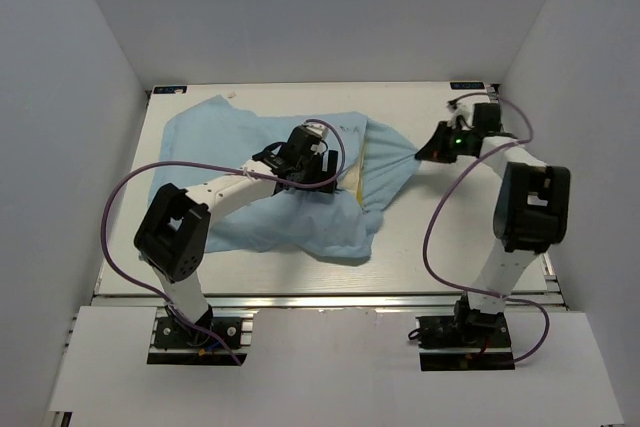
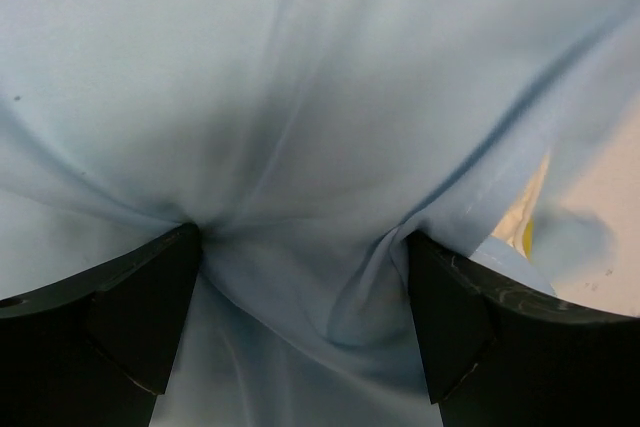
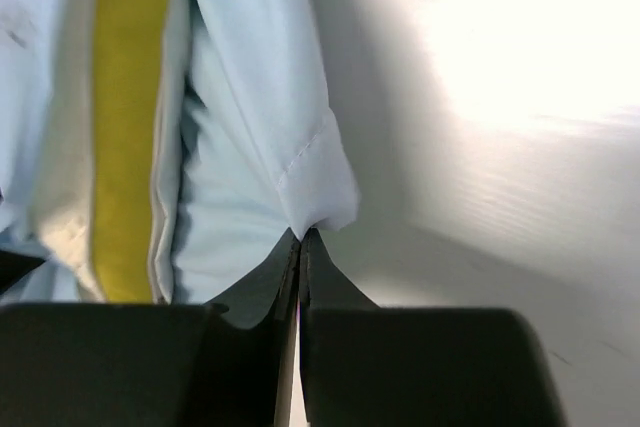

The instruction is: Put the pillow into the pillowcase

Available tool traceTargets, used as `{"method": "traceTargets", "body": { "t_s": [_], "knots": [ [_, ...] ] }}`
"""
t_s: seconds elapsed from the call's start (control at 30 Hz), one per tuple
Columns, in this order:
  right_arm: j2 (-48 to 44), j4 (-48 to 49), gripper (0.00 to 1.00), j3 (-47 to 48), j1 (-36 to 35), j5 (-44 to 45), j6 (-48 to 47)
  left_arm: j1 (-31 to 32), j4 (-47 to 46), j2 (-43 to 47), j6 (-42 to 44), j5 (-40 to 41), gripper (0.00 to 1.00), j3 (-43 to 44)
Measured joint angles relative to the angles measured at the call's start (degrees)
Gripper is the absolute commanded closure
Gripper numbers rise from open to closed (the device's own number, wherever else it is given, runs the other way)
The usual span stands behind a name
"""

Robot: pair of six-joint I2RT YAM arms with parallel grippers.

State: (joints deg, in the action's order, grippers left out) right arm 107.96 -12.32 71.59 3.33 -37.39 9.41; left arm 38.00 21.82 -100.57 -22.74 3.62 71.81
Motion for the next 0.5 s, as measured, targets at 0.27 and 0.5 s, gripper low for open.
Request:
{"method": "traceTargets", "body": {
  "t_s": [0.27, 0.5],
  "knots": [
    [-5.29, -5.22, 1.0, 6.38, 10.29, -6.43, -3.61, -1.81, 0.17, -0.46, -0.98, -0.92, 0.09, 0.0],
    [-2.32, -9.51, 1.0, 14.99, 13.09, -6.38, -3.61, -2.23, 0.02, -0.46, -1.29, -0.85, 0.09, -0.15]
  ]
}}
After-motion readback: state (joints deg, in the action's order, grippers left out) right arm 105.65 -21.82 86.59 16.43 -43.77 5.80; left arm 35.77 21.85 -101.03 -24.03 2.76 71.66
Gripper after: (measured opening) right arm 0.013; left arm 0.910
